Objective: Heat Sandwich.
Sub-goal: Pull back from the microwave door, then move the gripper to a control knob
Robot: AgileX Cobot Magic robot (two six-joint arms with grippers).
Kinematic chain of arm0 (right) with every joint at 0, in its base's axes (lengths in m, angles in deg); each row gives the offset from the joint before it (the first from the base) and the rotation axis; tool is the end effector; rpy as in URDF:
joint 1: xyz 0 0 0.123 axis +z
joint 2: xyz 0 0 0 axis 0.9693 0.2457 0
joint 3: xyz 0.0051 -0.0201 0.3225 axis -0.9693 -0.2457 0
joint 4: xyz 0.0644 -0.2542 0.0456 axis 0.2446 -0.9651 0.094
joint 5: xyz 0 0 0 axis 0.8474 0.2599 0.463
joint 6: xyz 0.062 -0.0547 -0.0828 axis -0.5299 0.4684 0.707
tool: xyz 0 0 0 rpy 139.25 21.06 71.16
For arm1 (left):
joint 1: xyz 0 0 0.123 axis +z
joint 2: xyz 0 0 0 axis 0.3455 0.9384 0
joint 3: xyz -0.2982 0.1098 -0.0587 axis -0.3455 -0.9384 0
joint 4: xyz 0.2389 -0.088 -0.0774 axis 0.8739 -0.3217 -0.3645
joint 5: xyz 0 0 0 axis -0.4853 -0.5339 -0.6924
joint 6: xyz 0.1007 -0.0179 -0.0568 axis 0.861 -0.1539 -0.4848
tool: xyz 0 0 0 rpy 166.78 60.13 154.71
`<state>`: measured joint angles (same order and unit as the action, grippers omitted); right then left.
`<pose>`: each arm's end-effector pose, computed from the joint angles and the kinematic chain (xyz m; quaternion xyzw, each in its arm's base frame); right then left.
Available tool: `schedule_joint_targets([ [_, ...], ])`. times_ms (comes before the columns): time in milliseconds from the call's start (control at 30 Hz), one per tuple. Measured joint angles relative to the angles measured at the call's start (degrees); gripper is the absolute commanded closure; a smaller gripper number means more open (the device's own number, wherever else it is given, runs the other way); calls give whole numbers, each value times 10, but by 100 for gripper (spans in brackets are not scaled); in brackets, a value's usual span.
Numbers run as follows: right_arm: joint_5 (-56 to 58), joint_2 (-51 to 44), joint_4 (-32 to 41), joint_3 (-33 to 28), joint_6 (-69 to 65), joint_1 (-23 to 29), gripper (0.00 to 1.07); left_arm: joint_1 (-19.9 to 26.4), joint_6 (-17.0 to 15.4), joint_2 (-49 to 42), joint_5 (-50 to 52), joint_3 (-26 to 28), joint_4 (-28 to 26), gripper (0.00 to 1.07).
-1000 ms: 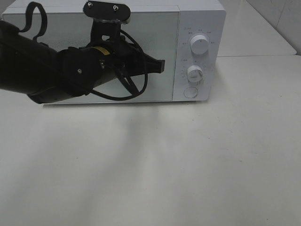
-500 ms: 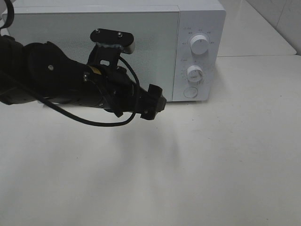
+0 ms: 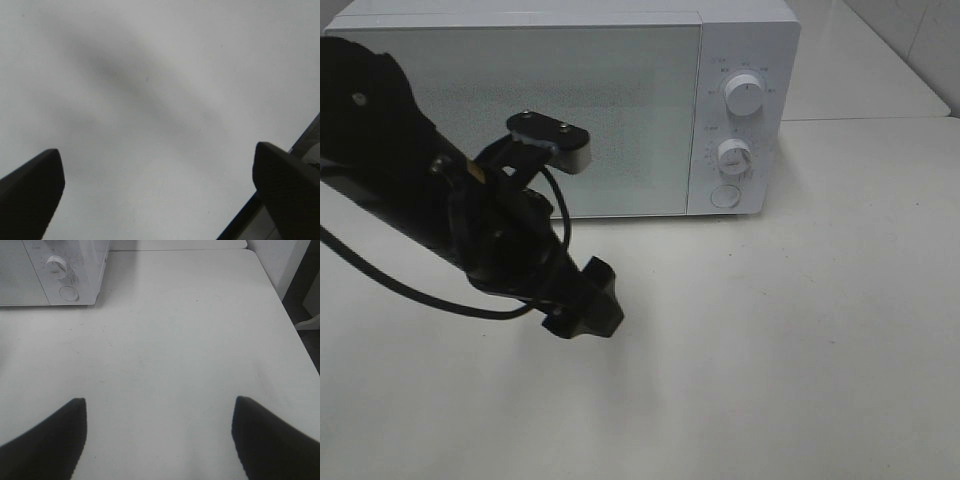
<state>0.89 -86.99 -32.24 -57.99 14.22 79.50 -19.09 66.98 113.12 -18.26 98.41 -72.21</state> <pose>-0.0078 -0.0086 0.2774 0.0061 0.8450 -0.0018 0.5348 0.2536 -0.2388 0.1958 0.3549 0.9021 -0.1687 0.1782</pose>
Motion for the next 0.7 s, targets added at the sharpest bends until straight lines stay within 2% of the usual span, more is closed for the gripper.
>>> schedule_joint_targets([
  [67, 0, 0, 0, 0, 0, 0, 31, 10, -4, -5, -14, 0, 1, 10],
  [167, 0, 0, 0, 0, 0, 0, 31, 69, -15, -31, -80, 0, 10, 10],
  [233, 0, 0, 0, 0, 0, 0, 31, 97, -16, -45, -109, 0, 11, 10],
  [267, 0, 0, 0, 0, 0, 0, 31, 97, -16, -45, -109, 0, 11, 10],
  [300, 0, 0, 0, 0, 0, 0, 31, 127, -16, -58, -138, 0, 13, 10],
  [400, 0, 0, 0, 0, 0, 0, 31, 179, -17, -76, -180, 0, 15, 10],
  [433, 0, 0, 0, 0, 0, 0, 31, 179, -17, -76, -180, 0, 15, 10],
  [467, 0, 0, 0, 0, 0, 0, 31, 209, -18, -90, -202, 0, 17, 10],
  [567, 0, 0, 0, 0, 0, 0, 31, 255, -18, -108, -231, 0, 21, 10],
  [600, 0, 0, 0, 0, 0, 0, 31, 255, -18, -108, -231, 0, 21, 10],
  [633, 0, 0, 0, 0, 0, 0, 31, 286, -20, -119, -252, 0, 25, 10],
  [700, 0, 0, 0, 0, 0, 0, 31, 314, -26, -132, -269, 0, 31, 10],
])
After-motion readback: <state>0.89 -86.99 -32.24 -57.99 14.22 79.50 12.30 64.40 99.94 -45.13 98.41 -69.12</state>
